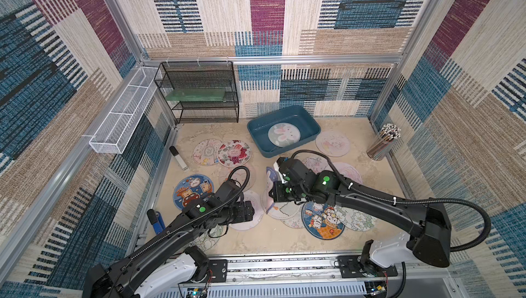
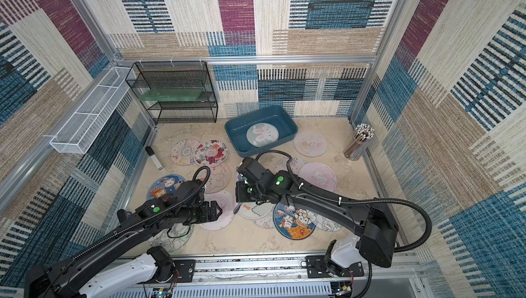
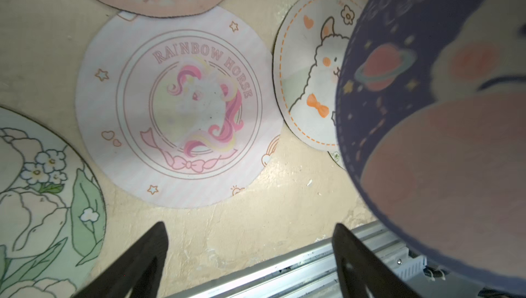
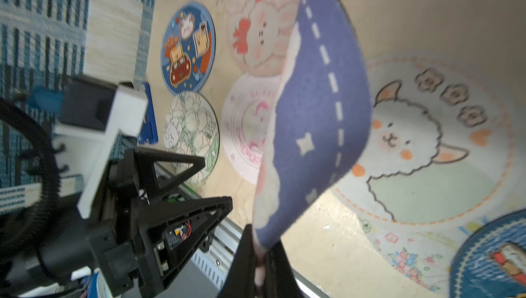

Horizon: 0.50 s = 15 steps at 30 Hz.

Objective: Put the coasters into the storage box
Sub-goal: Pick up the coaster from the center of the board, then place the coaster in the storage box.

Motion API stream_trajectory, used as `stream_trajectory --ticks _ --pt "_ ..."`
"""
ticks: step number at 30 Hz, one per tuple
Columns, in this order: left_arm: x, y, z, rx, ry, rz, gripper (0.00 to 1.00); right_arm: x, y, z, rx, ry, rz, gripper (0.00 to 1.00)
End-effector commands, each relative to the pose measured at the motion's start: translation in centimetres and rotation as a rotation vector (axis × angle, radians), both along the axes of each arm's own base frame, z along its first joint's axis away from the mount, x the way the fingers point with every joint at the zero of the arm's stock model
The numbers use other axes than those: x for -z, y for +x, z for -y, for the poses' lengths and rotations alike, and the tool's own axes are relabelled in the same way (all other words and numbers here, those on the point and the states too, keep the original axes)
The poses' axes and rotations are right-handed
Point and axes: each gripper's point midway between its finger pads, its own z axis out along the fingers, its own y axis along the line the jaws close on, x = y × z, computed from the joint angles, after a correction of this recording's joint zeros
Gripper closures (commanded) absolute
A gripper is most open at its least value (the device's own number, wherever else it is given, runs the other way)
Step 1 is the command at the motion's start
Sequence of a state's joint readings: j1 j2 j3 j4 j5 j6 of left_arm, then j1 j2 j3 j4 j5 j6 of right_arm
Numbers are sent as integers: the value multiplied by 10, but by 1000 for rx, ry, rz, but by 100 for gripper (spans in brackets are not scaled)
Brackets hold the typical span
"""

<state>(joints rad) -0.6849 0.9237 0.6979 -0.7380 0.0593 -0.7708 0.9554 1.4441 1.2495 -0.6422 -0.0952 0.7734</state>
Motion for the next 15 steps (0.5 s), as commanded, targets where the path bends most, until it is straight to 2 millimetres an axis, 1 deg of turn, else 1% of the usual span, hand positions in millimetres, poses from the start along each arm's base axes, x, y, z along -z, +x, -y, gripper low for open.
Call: stream_trajectory --ticks 1,5,6,8,12,15 --pt "-3 7 1 33 -14 12 11 -15 25 11 2 -27 60 92" --pt "-3 17 1 24 -30 11 11 -32 73 20 28 -20 125 91" --pt "-3 20 2 23 -36 14 10 -39 89 22 38 -14 151 91" --pt "-2 23 2 22 -45 12 10 -45 115 25 45 -12 187 91" --pt "2 26 4 35 -50 -4 9 -49 168 27 50 0 228 91" --pt "5 26 4 40 -50 -13 9 -44 203 26 48 12 241 90"
